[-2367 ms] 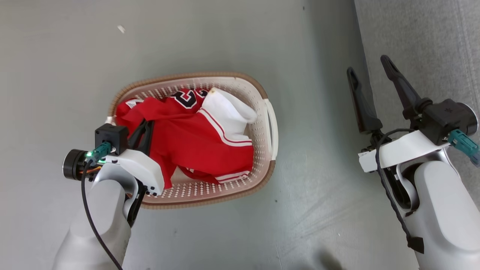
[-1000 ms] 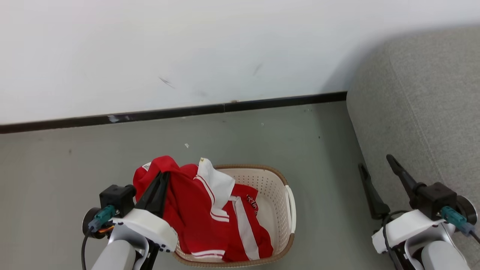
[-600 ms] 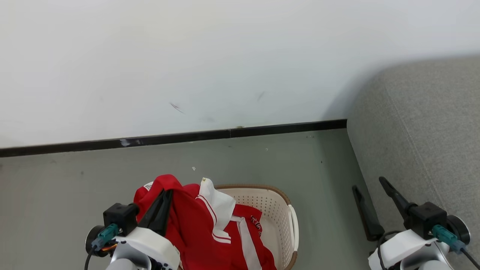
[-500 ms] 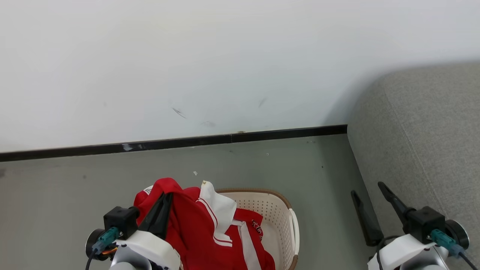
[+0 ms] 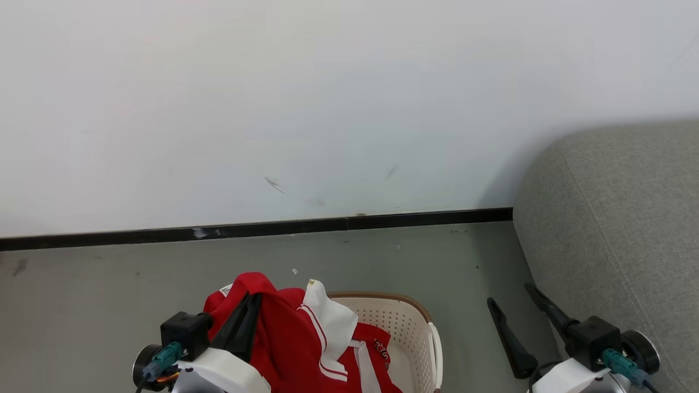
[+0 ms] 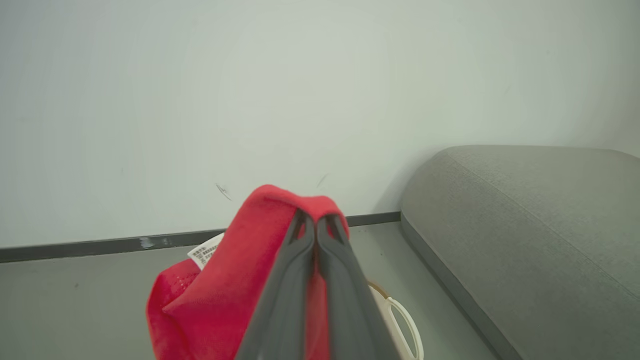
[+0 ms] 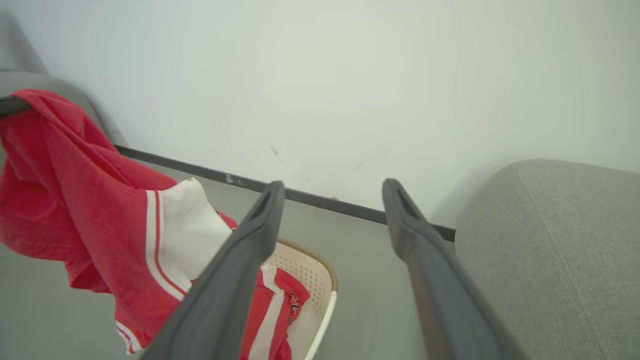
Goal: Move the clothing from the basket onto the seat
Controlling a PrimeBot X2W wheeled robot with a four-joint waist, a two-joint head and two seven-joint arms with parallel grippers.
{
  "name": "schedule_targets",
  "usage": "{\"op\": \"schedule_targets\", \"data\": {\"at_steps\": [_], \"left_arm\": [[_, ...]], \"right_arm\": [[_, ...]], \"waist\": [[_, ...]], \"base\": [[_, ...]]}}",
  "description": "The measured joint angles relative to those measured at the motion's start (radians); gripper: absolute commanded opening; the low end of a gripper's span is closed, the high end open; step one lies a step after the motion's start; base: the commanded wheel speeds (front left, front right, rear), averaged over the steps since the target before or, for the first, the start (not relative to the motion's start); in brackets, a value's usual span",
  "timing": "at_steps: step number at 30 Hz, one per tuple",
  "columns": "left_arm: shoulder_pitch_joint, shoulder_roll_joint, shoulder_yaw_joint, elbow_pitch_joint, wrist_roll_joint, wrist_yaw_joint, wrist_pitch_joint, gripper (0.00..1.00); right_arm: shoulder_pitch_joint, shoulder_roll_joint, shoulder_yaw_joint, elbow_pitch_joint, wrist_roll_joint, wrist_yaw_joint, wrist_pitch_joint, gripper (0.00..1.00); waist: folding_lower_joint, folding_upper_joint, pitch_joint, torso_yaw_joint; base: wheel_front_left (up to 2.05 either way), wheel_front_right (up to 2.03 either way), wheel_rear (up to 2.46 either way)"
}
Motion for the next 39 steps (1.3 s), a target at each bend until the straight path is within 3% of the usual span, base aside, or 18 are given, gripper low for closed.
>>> {"op": "schedule_targets", "data": {"at_steps": [8, 18, 39], "left_arm": [[0.019, 0.003, -0.021, -0.055, 0.000, 0.007, 0.023, 0.00], [0.019, 0.004, -0.075, -0.139, 0.008, 0.007, 0.060, 0.00], [0.017, 0.011, -0.234, -0.303, -0.036, -0.003, 0.136, 0.00]], "right_arm": [[-0.008, -0.006, 0.120, 0.011, 0.000, 0.000, 0.000, 1.00], [-0.135, -0.002, 0.308, 0.041, 0.000, 0.000, 0.000, 1.00], [-0.242, 0.028, 0.519, 0.130, 0.076, 0.000, 0.000, 1.00]], "waist": [[0.0000, 0.0000, -0.007, 0.019], [0.0000, 0.0000, -0.004, 0.045], [0.0000, 0.0000, 0.001, 0.096]], "base": [[0.00, 0.00, 0.00], [0.00, 0.00, 0.00], [0.00, 0.00, 0.00]]}}
